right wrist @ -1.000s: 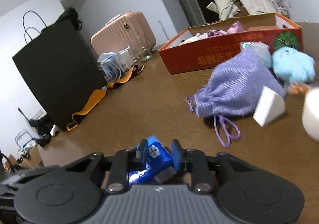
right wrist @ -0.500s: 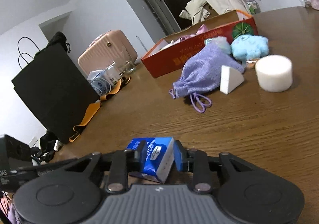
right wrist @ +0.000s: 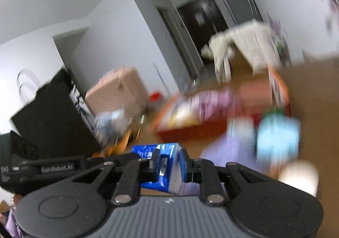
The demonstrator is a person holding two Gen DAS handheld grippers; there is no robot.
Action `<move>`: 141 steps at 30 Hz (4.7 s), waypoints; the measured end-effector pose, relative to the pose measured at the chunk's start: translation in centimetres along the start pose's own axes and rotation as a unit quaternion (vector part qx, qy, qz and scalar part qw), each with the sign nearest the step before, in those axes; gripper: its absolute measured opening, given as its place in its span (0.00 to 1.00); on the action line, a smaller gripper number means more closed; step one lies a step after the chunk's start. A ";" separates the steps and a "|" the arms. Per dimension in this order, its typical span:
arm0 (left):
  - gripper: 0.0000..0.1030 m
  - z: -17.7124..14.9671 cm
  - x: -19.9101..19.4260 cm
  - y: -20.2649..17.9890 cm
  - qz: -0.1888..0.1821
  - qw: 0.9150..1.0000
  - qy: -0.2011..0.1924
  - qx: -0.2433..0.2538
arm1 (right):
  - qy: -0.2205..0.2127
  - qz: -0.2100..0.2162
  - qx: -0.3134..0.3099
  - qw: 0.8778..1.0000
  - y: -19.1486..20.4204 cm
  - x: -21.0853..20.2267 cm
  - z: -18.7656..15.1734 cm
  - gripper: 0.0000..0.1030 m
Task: Organize soft objects
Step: 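Carry the tissue pack into the box and open the right tool, then withdraw the right tool from the box toward the lavender pouch, then grasp the lavender drawstring pouch with the right tool, then carry the pouch into the box and open the right tool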
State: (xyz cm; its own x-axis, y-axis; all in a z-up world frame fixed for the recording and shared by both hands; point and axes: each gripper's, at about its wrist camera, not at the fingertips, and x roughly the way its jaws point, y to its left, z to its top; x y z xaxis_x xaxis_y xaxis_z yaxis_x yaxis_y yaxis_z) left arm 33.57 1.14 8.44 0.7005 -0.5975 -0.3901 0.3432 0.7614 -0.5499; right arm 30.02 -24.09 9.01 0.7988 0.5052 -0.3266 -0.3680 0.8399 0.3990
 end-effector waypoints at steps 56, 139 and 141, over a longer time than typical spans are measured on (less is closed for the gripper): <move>0.87 -3.6 -6.6 -7.7 0.198 0.959 -0.076 0.187 | -0.038 -0.071 -0.178 0.981 0.5 -10.0 3.8 0.67; 0.26 -14.2 -3.6 0.1 0.087 0.995 0.036 0.031 | 0.073 -0.011 0.080 0.994 -2.4 -3.4 -11.1 0.23; 0.23 -13.4 -3.5 0.0 0.072 0.997 0.036 0.020 | 0.074 -0.015 0.075 0.994 -2.3 -3.2 -10.6 0.15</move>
State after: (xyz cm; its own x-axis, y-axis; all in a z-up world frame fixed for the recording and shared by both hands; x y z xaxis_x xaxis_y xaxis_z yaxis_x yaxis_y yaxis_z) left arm 22.78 -0.14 -0.06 0.6979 -0.4963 -0.5163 0.2675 0.8494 -0.4549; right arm 23.23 -25.52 0.07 0.7256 0.5134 -0.4583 -0.2608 0.8214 0.5072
